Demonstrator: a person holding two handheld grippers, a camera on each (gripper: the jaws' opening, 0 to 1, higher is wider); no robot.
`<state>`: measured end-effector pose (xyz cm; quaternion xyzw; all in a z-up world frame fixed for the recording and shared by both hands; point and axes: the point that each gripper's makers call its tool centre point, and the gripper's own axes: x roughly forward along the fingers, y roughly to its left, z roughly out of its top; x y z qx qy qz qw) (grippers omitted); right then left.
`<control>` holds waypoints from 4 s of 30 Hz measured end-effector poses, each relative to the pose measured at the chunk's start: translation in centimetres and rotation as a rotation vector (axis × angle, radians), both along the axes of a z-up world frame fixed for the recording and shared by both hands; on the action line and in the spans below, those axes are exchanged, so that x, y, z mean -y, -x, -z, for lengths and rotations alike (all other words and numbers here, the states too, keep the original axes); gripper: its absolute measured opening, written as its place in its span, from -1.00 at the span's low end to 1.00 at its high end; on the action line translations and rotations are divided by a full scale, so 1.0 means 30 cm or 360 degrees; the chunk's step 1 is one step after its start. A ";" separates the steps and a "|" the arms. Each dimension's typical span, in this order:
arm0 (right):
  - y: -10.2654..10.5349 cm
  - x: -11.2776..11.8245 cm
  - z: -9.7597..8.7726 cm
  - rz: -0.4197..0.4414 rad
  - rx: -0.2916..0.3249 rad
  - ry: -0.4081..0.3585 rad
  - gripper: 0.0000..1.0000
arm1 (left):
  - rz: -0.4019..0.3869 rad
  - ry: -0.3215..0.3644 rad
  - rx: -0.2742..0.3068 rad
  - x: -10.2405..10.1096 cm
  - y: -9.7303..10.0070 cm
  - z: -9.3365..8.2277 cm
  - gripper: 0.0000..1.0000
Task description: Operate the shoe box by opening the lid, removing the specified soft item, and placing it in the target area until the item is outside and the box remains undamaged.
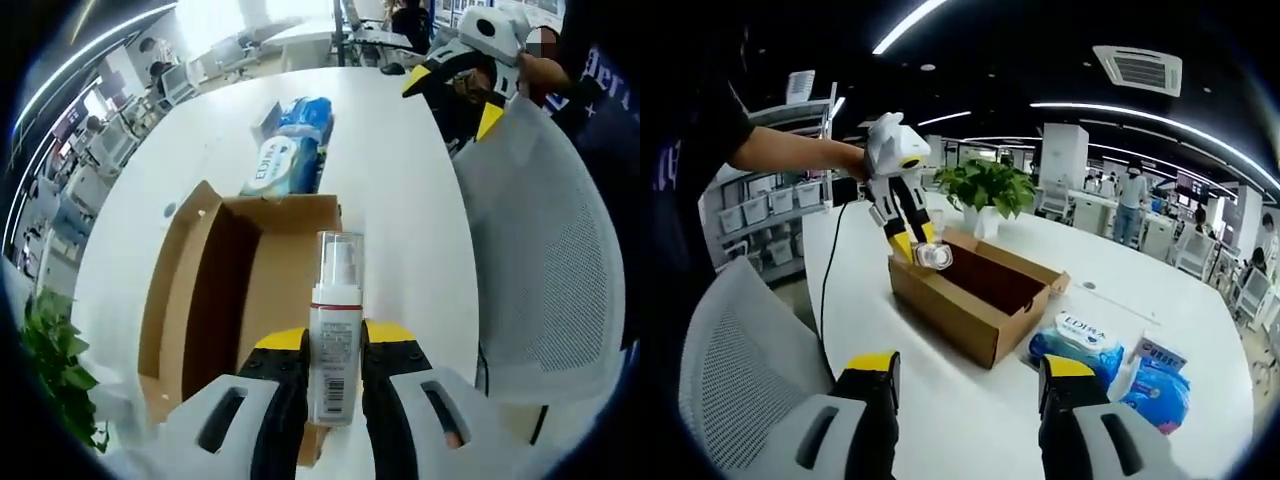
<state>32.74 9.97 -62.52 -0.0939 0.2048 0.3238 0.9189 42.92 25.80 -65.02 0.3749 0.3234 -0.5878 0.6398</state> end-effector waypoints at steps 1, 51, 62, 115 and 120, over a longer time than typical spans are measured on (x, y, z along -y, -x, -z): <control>0.000 -0.004 -0.002 -0.0008 0.0003 -0.0002 0.04 | 0.0007 0.0008 -0.0002 0.005 0.004 -0.003 -0.64; 0.045 -0.202 -0.052 -0.0494 0.0102 0.0007 -0.52 | 0.0598 0.0188 -0.0168 0.264 0.329 -0.050 -0.63; 0.042 -0.211 -0.050 -0.0538 0.0123 0.0052 -0.67 | 0.0652 0.0241 -0.0158 0.309 0.352 -0.063 -0.63; 0.011 -0.172 -0.043 -0.0607 0.0099 0.0245 -0.72 | 0.0476 0.0450 -0.0134 0.326 0.290 -0.061 0.17; -0.006 -0.159 -0.052 -0.0620 0.0093 0.0254 -0.72 | 0.0326 0.0594 -0.0153 0.337 0.271 -0.090 0.30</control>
